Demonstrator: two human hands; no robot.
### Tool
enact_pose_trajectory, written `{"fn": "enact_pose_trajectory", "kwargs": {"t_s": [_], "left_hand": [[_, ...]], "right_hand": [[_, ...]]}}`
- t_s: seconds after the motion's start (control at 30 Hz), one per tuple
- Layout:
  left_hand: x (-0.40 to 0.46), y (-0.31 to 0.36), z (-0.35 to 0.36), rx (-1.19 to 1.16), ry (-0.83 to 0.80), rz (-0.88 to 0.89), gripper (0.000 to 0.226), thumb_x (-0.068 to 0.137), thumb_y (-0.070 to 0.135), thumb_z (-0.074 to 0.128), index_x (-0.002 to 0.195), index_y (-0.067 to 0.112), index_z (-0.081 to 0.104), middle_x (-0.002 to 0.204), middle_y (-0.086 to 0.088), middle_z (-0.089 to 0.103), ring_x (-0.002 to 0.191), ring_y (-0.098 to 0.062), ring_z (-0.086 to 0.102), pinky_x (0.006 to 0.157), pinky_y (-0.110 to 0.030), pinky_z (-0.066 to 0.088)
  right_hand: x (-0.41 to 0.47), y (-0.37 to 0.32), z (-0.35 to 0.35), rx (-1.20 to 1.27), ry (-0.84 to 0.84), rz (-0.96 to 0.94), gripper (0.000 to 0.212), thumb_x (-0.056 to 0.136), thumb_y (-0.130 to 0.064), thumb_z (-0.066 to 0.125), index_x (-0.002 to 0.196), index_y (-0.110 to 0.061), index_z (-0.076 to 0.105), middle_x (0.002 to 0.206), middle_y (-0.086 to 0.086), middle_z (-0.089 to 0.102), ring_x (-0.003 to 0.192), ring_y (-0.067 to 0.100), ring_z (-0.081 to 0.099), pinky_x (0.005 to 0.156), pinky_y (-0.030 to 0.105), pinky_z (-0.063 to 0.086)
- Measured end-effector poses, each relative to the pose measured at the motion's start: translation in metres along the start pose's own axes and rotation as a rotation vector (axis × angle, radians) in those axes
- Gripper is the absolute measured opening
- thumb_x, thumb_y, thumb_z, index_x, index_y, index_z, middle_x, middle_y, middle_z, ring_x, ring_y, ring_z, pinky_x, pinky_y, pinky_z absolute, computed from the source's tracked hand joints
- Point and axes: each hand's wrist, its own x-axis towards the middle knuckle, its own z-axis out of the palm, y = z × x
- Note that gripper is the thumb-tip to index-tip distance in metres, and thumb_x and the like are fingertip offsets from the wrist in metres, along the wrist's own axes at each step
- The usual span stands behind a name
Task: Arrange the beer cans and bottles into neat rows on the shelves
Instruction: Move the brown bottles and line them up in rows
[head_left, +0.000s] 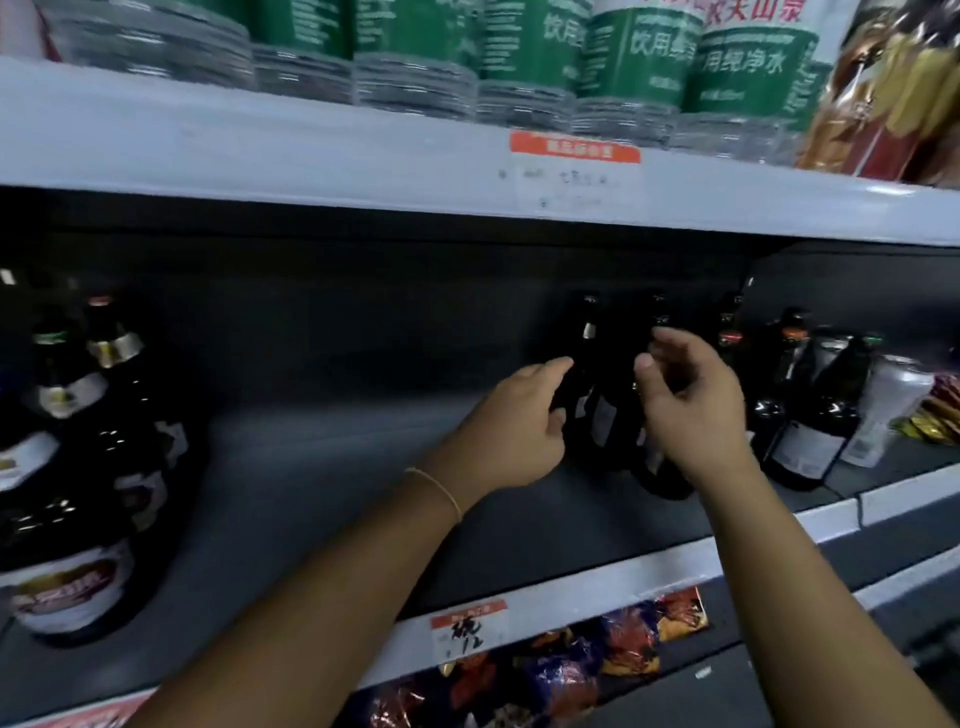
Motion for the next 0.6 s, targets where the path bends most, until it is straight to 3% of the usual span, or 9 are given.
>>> {"fn": "enact_pose_trajectory", "kwargs": {"t_s": [0.13, 0.27, 0.37, 0.43, 0.5, 0.6], "left_hand": [[0.029, 0.014, 0.031, -0.014, -0.033, -0.015, 0.055, 0.098, 0.013, 0.046, 0.15, 0.016, 0.028, 0.151, -0.005, 0.036, 0.135, -0.02, 0.039, 0.106, -0.024, 0.032], [0.043, 0.022, 0.057, 0.011, -0.071, -0.027, 0.056, 0.098, 0.015, 0.044, 0.151, 0.017, 0.026, 0.151, -0.003, 0.037, 0.138, -0.017, 0.035, 0.12, -0.043, 0.019], [0.048, 0.025, 0.068, 0.003, -0.058, -0.017, 0.055, 0.097, 0.015, 0.047, 0.15, 0.018, 0.03, 0.15, -0.003, 0.04, 0.136, -0.017, 0.038, 0.119, -0.046, 0.02], [0.047, 0.024, 0.072, -0.028, -0.074, -0.03, 0.055, 0.097, 0.014, 0.048, 0.149, 0.017, 0.03, 0.15, -0.005, 0.039, 0.136, -0.019, 0.039, 0.117, -0.035, 0.026], [0.042, 0.023, 0.078, -0.036, -0.095, -0.047, 0.056, 0.097, 0.014, 0.05, 0.149, 0.014, 0.03, 0.15, -0.008, 0.039, 0.136, -0.022, 0.039, 0.111, -0.028, 0.031], [0.034, 0.018, 0.087, -0.061, -0.124, -0.087, 0.055, 0.096, 0.016, 0.052, 0.148, 0.014, 0.033, 0.148, -0.009, 0.041, 0.134, -0.023, 0.042, 0.11, -0.032, 0.036]], "right_hand": [[0.04, 0.041, -0.039, -0.211, 0.118, 0.034, 0.047, 0.092, -0.024, 0.06, 0.135, -0.007, 0.052, 0.127, 0.012, 0.061, 0.115, 0.025, 0.059, 0.099, 0.028, 0.045], [0.065, 0.063, -0.054, -0.268, -0.026, 0.194, 0.061, 0.096, -0.023, 0.058, 0.149, -0.008, 0.033, 0.146, 0.014, 0.047, 0.132, 0.03, 0.047, 0.108, 0.037, 0.041], [0.074, 0.077, -0.052, -0.129, -0.139, 0.325, 0.068, 0.096, -0.027, 0.059, 0.153, -0.014, 0.023, 0.15, 0.011, 0.043, 0.134, 0.029, 0.045, 0.107, 0.04, 0.043], [0.078, 0.088, -0.05, -0.053, -0.174, 0.347, 0.059, 0.096, -0.031, 0.06, 0.147, -0.014, 0.035, 0.138, 0.009, 0.054, 0.124, 0.03, 0.055, 0.103, 0.047, 0.048], [0.077, 0.094, -0.049, -0.022, -0.171, 0.309, 0.037, 0.095, -0.031, 0.061, 0.127, -0.011, 0.055, 0.114, 0.01, 0.067, 0.103, 0.029, 0.066, 0.093, 0.052, 0.054], [0.068, 0.091, -0.047, 0.008, -0.112, 0.226, 0.021, 0.09, -0.032, 0.068, 0.098, -0.013, 0.063, 0.081, 0.009, 0.064, 0.071, 0.022, 0.063, 0.071, 0.039, 0.056]]}}
